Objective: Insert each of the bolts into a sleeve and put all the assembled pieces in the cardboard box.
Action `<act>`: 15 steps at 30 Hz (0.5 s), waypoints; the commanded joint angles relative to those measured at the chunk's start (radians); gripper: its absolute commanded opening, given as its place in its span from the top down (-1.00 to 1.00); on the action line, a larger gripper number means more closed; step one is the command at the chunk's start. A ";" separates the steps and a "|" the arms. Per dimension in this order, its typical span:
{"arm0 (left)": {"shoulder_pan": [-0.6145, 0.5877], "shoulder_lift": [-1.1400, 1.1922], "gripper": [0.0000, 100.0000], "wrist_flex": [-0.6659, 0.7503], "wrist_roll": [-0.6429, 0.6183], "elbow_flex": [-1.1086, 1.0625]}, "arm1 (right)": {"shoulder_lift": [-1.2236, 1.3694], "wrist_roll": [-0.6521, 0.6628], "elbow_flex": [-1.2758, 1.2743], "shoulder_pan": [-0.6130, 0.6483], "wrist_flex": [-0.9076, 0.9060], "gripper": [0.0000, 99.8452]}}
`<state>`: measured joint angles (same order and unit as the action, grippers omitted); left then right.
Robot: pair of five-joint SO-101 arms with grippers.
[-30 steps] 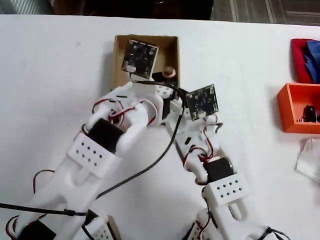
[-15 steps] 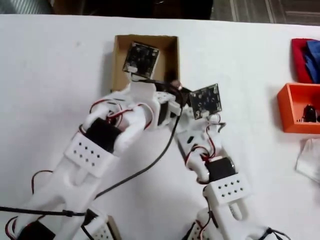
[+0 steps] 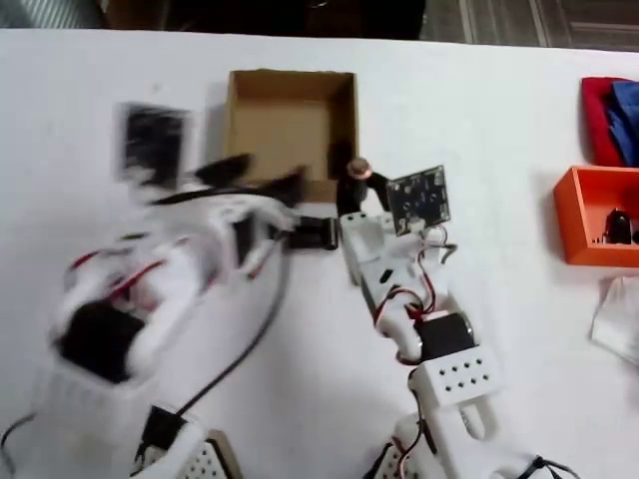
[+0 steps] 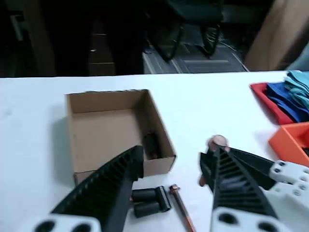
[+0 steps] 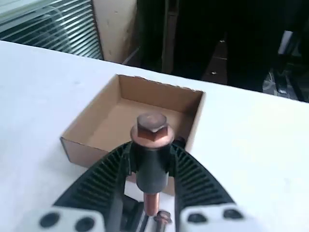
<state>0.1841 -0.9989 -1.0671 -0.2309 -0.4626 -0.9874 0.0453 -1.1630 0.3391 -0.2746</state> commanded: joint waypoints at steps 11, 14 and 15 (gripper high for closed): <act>-0.578 -0.089 0.85 -0.035 0.557 -0.501 | 0.429 -0.005 0.836 -0.044 -0.631 0.96; -0.598 -0.089 0.85 0.101 0.519 -0.657 | 0.710 -0.008 1.160 -0.044 -0.814 0.96; -0.598 -0.083 0.85 0.120 0.503 -0.688 | 0.808 -0.026 1.274 -0.048 -0.868 0.96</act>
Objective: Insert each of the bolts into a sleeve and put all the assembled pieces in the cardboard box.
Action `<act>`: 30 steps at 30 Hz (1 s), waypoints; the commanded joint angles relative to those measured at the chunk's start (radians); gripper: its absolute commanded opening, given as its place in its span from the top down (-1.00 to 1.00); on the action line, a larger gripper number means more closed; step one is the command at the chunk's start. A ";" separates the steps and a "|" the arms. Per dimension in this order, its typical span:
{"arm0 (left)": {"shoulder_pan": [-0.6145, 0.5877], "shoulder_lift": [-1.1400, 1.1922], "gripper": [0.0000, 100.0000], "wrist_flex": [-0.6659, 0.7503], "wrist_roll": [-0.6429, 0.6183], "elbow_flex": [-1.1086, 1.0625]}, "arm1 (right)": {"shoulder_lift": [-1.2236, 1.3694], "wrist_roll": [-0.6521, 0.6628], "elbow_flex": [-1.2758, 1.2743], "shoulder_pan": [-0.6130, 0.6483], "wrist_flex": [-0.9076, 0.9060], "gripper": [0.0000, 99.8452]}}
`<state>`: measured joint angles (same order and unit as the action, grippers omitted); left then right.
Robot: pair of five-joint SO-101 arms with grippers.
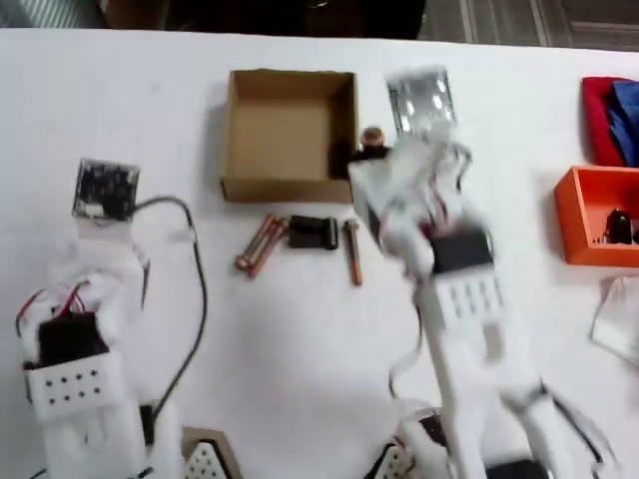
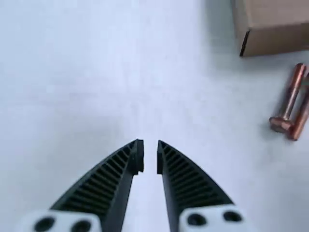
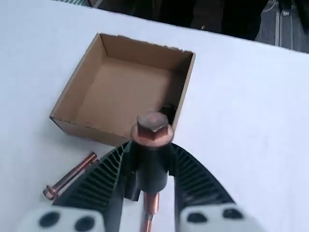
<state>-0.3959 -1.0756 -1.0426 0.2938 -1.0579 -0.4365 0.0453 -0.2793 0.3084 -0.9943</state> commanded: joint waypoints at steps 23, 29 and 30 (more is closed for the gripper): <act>-0.015 0.735 0.85 0.195 -0.054 0.044 | 1.497 -0.132 1.847 0.019 -0.406 0.96; -0.011 0.721 0.85 0.199 -0.054 0.031 | 1.560 -0.133 1.847 0.045 -0.331 0.96; -0.011 0.721 0.85 0.199 -0.054 0.030 | 1.569 -0.133 1.847 0.047 -0.318 0.96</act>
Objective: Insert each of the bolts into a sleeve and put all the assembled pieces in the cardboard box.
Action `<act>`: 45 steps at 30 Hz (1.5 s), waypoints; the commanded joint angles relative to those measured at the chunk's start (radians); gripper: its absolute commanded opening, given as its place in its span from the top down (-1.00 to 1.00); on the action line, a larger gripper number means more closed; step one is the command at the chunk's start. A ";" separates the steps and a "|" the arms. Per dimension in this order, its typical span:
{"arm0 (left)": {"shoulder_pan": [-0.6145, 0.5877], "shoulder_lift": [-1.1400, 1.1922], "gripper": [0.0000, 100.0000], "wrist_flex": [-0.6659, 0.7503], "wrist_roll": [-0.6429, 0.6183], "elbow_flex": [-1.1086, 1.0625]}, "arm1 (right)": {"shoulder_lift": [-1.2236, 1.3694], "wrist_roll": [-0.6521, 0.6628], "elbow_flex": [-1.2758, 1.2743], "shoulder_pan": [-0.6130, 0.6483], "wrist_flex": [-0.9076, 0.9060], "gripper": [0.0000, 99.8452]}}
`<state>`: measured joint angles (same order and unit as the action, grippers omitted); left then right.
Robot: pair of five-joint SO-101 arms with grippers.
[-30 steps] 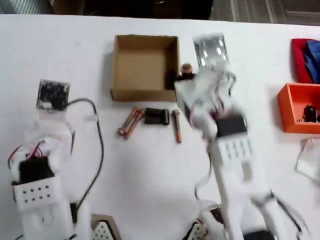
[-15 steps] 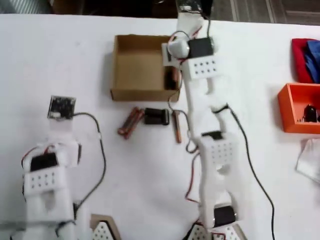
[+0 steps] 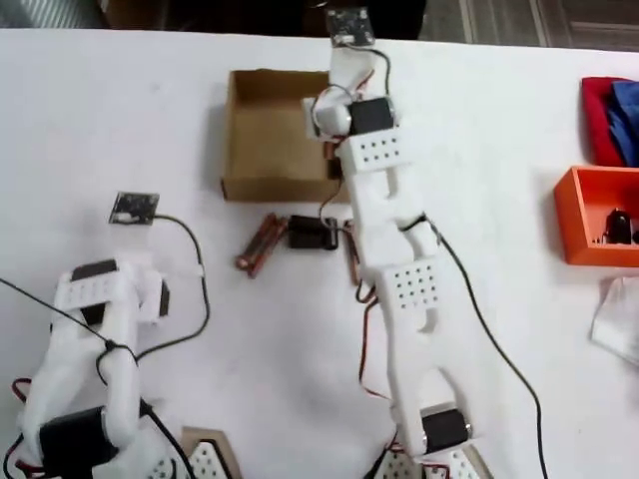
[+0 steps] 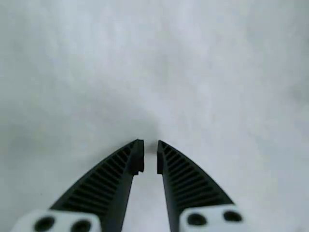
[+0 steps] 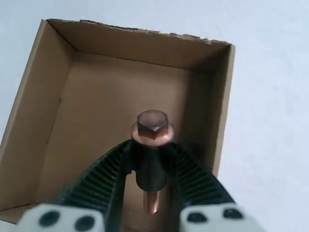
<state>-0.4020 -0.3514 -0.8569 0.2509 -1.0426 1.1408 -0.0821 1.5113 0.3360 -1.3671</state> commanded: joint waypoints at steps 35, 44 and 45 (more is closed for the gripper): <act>-0.005 0.000 0.85 0.029 -0.015 0.005 | 0.110 -0.048 0.048 0.022 -0.025 0.96; -0.005 0.000 0.85 0.029 -0.015 0.005 | 0.168 -0.077 0.048 0.024 -0.027 0.96; -0.005 0.000 0.85 0.029 -0.015 0.005 | 0.171 -0.083 0.048 0.024 -0.027 0.96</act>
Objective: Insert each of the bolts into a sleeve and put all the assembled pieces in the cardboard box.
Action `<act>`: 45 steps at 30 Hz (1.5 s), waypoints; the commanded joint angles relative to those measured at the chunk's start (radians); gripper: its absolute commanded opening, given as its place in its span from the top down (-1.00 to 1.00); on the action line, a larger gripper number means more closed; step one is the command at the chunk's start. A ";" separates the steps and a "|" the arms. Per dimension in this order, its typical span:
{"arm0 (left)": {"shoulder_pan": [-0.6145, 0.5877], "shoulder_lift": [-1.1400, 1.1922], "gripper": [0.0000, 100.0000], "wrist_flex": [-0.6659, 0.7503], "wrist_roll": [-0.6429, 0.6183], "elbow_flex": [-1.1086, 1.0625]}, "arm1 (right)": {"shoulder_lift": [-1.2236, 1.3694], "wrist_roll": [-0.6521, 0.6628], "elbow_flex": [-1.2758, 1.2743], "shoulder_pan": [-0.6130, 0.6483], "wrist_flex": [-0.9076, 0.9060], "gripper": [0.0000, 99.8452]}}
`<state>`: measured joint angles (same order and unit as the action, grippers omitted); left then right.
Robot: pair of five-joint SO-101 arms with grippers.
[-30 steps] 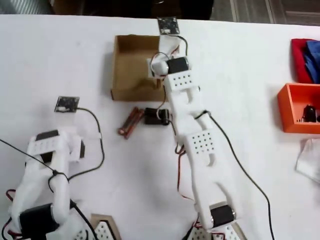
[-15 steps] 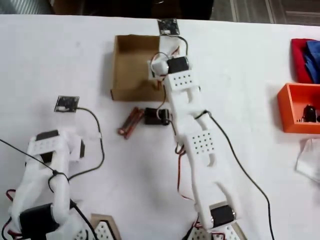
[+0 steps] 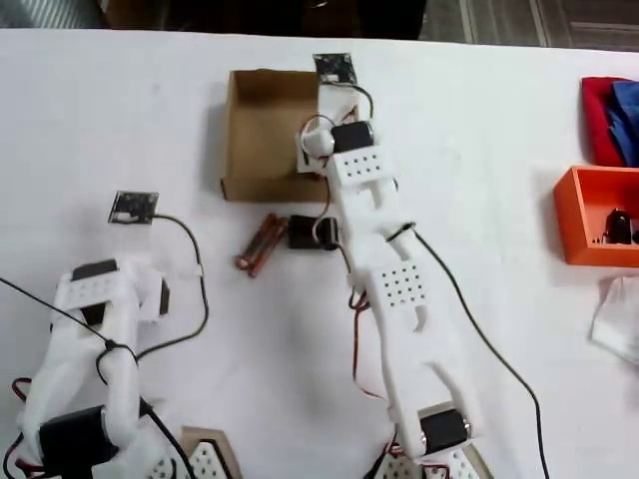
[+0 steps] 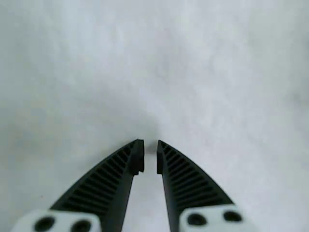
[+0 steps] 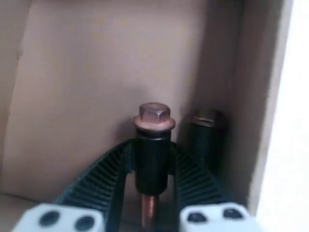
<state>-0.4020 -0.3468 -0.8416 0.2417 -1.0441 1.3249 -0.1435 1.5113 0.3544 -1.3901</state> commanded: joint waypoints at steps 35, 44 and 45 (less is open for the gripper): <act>-0.005 -0.003 0.85 0.012 -0.006 0.005 | -0.193 -0.021 0.080 0.005 -0.051 0.79; -0.005 -0.003 0.85 0.012 -0.006 0.005 | -0.340 -0.020 0.080 0.007 -0.208 0.79; -0.005 -0.003 0.85 0.012 -0.006 0.005 | -0.357 -0.020 0.080 0.010 -0.237 0.79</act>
<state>-0.4020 -0.3468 -0.8416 0.2417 -1.0441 1.0840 -0.1649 1.5482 0.3544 -1.5650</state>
